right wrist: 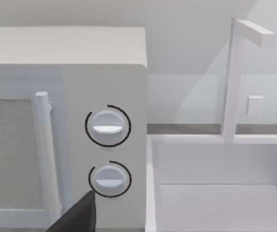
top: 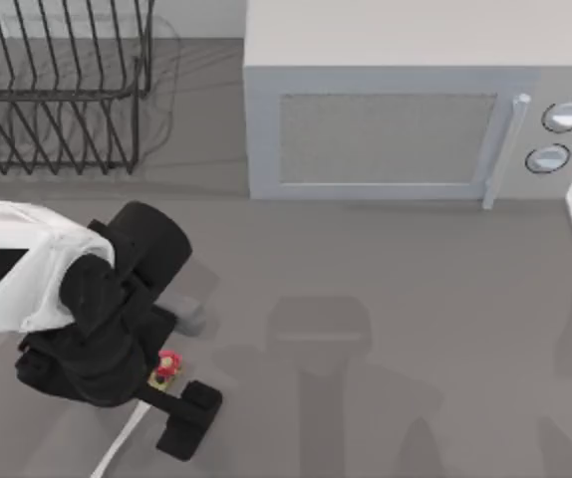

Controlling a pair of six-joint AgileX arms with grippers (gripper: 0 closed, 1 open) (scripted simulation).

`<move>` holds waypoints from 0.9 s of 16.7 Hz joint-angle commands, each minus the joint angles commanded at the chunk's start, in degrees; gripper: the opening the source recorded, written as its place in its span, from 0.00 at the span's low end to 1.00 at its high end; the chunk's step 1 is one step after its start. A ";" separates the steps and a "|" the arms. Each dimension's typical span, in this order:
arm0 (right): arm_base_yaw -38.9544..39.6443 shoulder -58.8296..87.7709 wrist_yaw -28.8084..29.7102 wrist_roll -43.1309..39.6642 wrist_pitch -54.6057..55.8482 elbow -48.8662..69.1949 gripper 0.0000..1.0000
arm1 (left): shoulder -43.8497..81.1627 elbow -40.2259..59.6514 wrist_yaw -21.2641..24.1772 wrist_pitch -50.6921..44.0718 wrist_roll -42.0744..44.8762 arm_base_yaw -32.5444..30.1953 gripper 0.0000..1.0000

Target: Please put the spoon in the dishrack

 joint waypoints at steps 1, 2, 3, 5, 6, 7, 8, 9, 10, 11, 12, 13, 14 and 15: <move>0.00 0.00 0.00 0.00 0.00 0.00 1.00 | 0.00 0.00 0.00 0.00 0.00 0.00 1.00; 0.00 0.00 0.00 0.00 0.00 0.00 1.00 | 0.00 0.00 0.00 0.00 0.00 0.00 1.00; 0.00 0.00 0.00 0.00 0.00 0.00 1.00 | 0.00 0.00 0.00 0.00 0.00 0.00 0.92; 0.00 0.00 0.00 0.00 0.00 0.00 1.00 | 0.00 0.00 0.00 0.00 0.00 0.00 0.77; 0.00 0.00 0.00 0.00 0.00 0.00 1.00 | 0.00 0.00 0.00 0.00 0.00 0.00 0.70; 0.00 0.00 0.00 0.00 0.00 0.00 1.00 | 0.00 0.00 0.00 0.00 0.00 0.00 0.62; 0.00 0.00 0.00 0.00 0.00 0.00 1.00 | 0.00 0.00 0.00 0.00 0.00 0.00 0.55; 0.00 0.00 0.00 0.00 0.00 0.00 1.00 | 0.00 0.00 0.00 0.00 0.00 0.00 0.47; 0.00 0.00 0.00 0.00 0.00 0.00 1.00 | 0.00 0.00 0.00 0.00 0.00 0.00 0.40; 0.00 0.00 0.00 0.00 0.00 0.00 1.00 | 0.00 0.00 0.00 0.00 0.00 0.00 0.32; 0.00 0.00 0.00 0.00 0.00 0.00 1.00 | 0.00 0.00 0.00 0.00 0.00 0.00 0.25; 0.00 0.00 0.00 0.00 0.00 0.00 1.00 | 0.00 0.00 0.00 0.00 0.00 0.00 0.17; 0.00 0.00 0.00 0.00 0.00 0.00 1.00 | 0.00 0.00 0.00 0.00 0.00 0.00 0.10; 0.00 0.00 0.00 0.00 0.00 0.00 1.00 | 0.00 0.00 0.00 0.00 0.00 0.00 0.02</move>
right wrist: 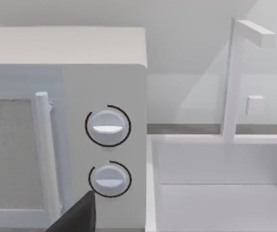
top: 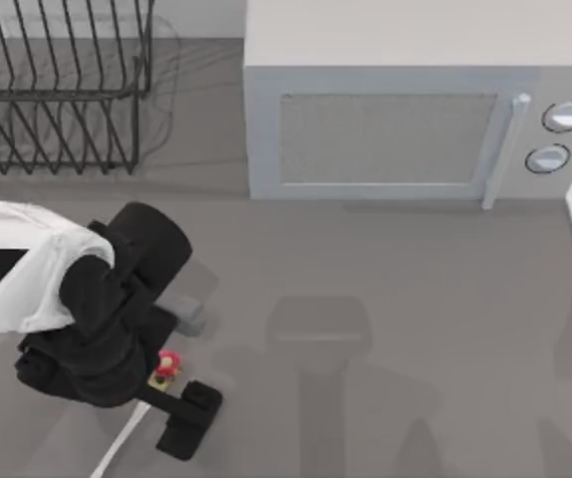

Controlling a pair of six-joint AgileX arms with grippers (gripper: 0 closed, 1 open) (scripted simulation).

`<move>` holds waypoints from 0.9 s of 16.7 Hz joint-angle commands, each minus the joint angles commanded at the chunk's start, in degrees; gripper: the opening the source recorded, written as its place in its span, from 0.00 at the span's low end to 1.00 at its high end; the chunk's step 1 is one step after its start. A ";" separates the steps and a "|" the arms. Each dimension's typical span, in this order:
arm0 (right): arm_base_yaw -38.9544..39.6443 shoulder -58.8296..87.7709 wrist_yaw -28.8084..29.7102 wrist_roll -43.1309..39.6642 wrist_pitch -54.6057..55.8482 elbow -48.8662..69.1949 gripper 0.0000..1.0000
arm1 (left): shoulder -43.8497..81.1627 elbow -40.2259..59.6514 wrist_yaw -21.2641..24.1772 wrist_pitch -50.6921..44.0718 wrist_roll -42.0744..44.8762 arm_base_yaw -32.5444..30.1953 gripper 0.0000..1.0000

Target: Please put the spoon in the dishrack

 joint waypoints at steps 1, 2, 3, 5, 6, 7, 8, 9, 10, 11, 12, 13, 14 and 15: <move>0.00 0.00 0.00 0.00 0.00 0.00 1.00 | 0.00 0.00 0.00 0.00 0.00 0.00 0.00; 0.00 0.00 0.00 0.00 0.00 0.00 1.00 | 0.00 0.00 0.00 0.00 0.00 0.00 0.00; 0.00 0.00 0.00 0.00 0.00 0.00 1.00 | 0.00 0.00 0.00 0.00 0.00 0.00 0.00; 0.00 0.00 0.00 0.00 0.00 0.00 1.00 | 0.00 0.00 0.00 0.00 0.00 0.00 0.00; 0.00 0.00 0.00 0.00 0.00 0.00 1.00 | 0.00 0.00 0.00 0.00 0.00 0.00 0.00; 0.00 0.00 0.00 0.00 0.00 0.00 1.00 | 0.00 0.00 0.00 0.00 0.00 0.00 0.00; 0.00 0.00 0.00 0.00 0.00 0.00 1.00 | 0.00 0.00 0.00 0.00 0.00 0.00 0.00; 0.00 0.00 0.00 0.00 0.00 0.00 1.00 | -3.93 1.77 -0.19 -3.46 -0.12 -0.06 0.00; 0.00 0.00 0.00 0.00 0.00 0.00 1.00 | -3.93 1.90 -0.19 -3.59 -0.12 -0.08 0.00; 0.00 0.00 0.00 0.00 0.00 0.00 1.00 | -3.99 2.57 -0.19 -4.29 -0.14 -0.15 0.00; 0.00 0.00 0.00 0.00 0.00 0.00 1.00 | -4.13 3.84 -0.18 -5.60 -0.19 -0.24 0.00; 0.00 0.00 0.00 0.00 0.00 0.00 1.00 | -4.38 5.71 -0.18 -7.55 -0.27 -0.32 0.00; 0.00 0.00 0.00 0.00 0.00 0.00 1.00 | -4.71 8.05 -0.17 -10.06 -0.37 -0.40 0.00; 0.00 0.00 0.00 0.00 0.00 0.00 1.00 | -5.15 10.76 -0.16 -13.22 -0.47 -0.47 0.00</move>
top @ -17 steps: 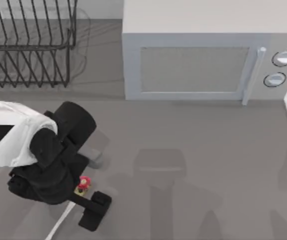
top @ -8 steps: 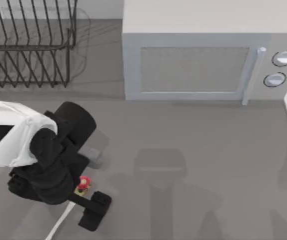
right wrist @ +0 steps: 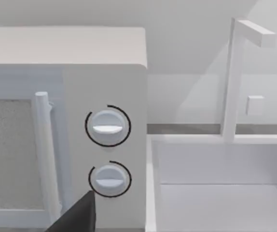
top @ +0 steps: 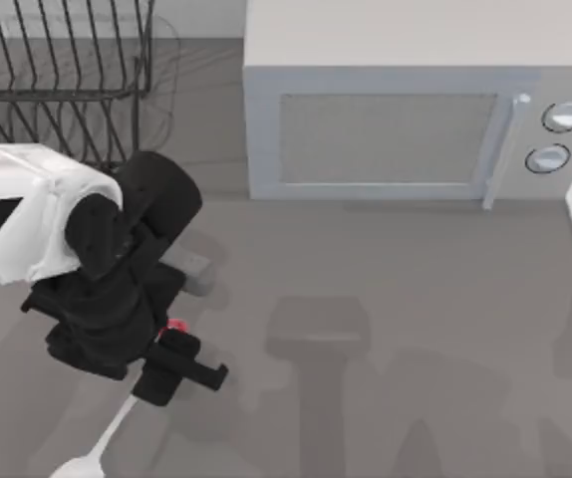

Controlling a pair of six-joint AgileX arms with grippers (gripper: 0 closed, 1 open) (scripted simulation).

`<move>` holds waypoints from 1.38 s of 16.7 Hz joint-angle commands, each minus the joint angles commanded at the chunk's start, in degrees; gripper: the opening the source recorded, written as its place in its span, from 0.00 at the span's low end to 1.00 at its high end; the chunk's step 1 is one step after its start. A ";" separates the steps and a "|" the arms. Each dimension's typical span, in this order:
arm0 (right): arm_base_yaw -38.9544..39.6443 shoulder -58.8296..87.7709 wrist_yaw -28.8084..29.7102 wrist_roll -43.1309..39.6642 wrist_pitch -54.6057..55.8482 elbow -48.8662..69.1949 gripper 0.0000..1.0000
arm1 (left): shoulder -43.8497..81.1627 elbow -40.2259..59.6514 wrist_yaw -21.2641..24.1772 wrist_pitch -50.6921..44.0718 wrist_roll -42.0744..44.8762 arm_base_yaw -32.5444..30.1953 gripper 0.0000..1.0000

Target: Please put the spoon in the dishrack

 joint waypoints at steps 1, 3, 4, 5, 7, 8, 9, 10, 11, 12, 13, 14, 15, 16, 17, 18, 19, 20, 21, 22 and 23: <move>0.00 0.00 0.00 0.00 0.00 0.00 1.00 | -0.52 2.95 0.01 -3.73 -0.09 -0.06 0.00; 0.00 0.00 0.00 0.00 0.00 0.00 1.00 | -1.77 9.20 0.01 -12.88 -0.23 -0.19 0.00; 0.00 0.00 0.00 0.00 0.00 0.00 1.00 | -2.47 12.38 0.01 -17.82 -0.27 -0.25 0.00; 0.00 0.00 0.00 0.00 0.00 0.00 1.00 | -3.23 15.48 0.00 -22.41 -0.31 -0.30 0.00; 0.00 0.00 0.00 0.00 0.00 0.00 1.00 | -4.99 21.27 -0.02 -29.89 -0.35 -0.35 0.00; 0.00 0.00 0.00 0.00 0.00 0.00 1.00 | -5.95 23.80 -0.03 -32.70 -0.37 -0.33 0.00; 0.00 0.00 0.00 0.00 0.00 0.00 1.00 | -6.87 25.96 -0.04 -34.95 -0.38 -0.29 0.00; 0.00 0.00 0.00 0.00 0.00 0.00 1.00 | -7.68 27.58 -0.05 -36.59 -0.39 -0.25 0.00; 0.00 0.00 0.00 0.00 0.00 0.00 1.00 | -8.27 28.60 -0.06 -37.62 -0.39 -0.20 0.00; 0.00 0.00 0.00 0.00 0.00 0.00 1.00 | -8.57 29.05 -0.06 -38.08 -0.39 -0.17 0.00; 0.00 0.00 0.00 0.00 0.00 0.00 1.00 | -8.57 29.05 -0.06 -38.08 -0.39 -0.17 0.00; 0.00 0.00 0.00 0.00 0.00 0.00 1.00 | -8.57 29.05 -0.06 -38.08 -0.39 -0.17 0.00; 0.00 0.00 0.00 0.00 0.00 0.00 1.00 | -8.57 29.05 -0.06 -38.08 -0.39 -0.17 0.00; 0.00 0.00 0.00 0.00 0.00 0.00 1.00 | -8.38 28.90 -0.09 -37.94 -0.29 -0.08 0.00; 0.00 0.00 0.00 0.00 0.00 0.00 1.00 | -8.44 28.87 -0.07 -37.85 -0.27 -0.03 0.00; 0.00 0.00 0.00 0.00 0.00 0.00 1.00 | -8.82 28.69 0.07 -37.26 -0.16 0.37 0.00; 0.00 0.00 0.00 0.00 0.00 0.00 1.00 | -9.48 28.39 0.33 -36.13 0.02 1.12 0.00; 0.00 0.00 0.00 0.00 0.00 0.00 1.00 | -10.40 27.96 0.71 -34.46 0.27 2.23 0.00; 0.00 0.00 0.00 0.00 0.00 0.00 1.00 | -11.57 27.37 1.18 -32.23 0.55 3.70 0.00; 0.00 0.00 0.00 0.00 0.00 0.00 1.00 | -12.94 26.62 1.73 -29.47 0.86 5.46 0.00; 0.00 0.00 0.00 0.00 0.00 0.00 1.00 | -14.46 25.73 2.33 -26.17 1.18 7.49 0.00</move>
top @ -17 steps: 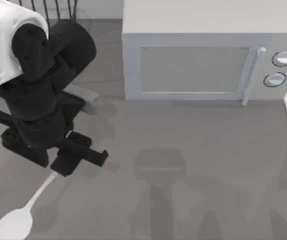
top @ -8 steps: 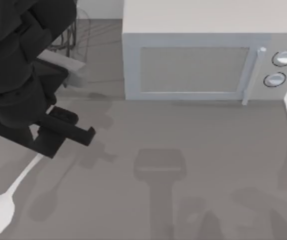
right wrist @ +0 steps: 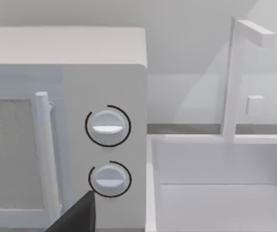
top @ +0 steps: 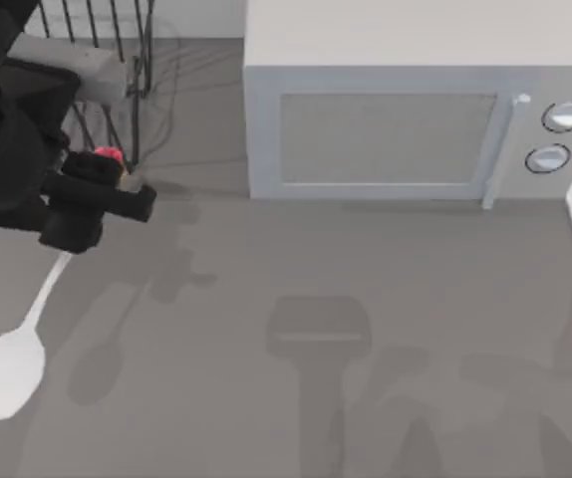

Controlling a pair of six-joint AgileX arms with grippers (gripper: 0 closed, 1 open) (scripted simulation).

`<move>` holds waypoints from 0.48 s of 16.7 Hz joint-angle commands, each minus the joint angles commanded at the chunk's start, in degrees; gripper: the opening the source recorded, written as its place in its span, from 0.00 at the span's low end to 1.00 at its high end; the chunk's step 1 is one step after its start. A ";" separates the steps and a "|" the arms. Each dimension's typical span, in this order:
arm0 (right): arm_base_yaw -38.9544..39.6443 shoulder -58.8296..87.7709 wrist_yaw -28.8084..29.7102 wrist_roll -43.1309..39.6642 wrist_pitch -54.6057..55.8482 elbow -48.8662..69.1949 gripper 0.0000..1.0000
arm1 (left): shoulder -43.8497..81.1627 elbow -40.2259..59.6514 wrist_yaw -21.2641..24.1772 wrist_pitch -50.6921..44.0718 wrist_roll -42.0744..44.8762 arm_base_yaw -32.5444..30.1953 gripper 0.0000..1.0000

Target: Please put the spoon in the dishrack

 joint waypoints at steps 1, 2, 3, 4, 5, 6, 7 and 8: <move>0.00 0.00 0.00 0.00 0.00 0.00 1.00 | -1.65 -1.03 0.64 3.85 0.34 2.27 0.00; 0.00 0.00 0.00 0.00 0.00 0.00 1.00 | -3.39 -2.18 1.32 8.22 0.71 4.74 0.00; 0.00 0.00 0.00 0.00 0.00 0.00 1.00 | -5.17 -3.41 2.02 12.97 1.11 7.33 0.00; 0.00 0.00 0.00 0.00 0.00 0.00 1.00 | -7.02 -4.72 2.74 18.02 1.53 10.00 0.00; 0.00 0.00 0.00 0.00 0.00 0.00 1.00 | -8.97 -6.08 3.47 23.28 1.98 12.75 0.00; 0.00 0.00 0.00 0.00 0.00 0.00 1.00 | -11.04 -7.47 4.21 28.63 2.43 15.54 0.00; 0.00 0.00 0.00 0.00 0.00 0.00 1.00 | -13.19 -8.83 4.95 33.92 2.86 18.33 0.00; 0.00 0.00 0.00 0.00 0.00 0.00 1.00 | -15.38 -10.11 5.69 39.02 3.28 21.07 0.00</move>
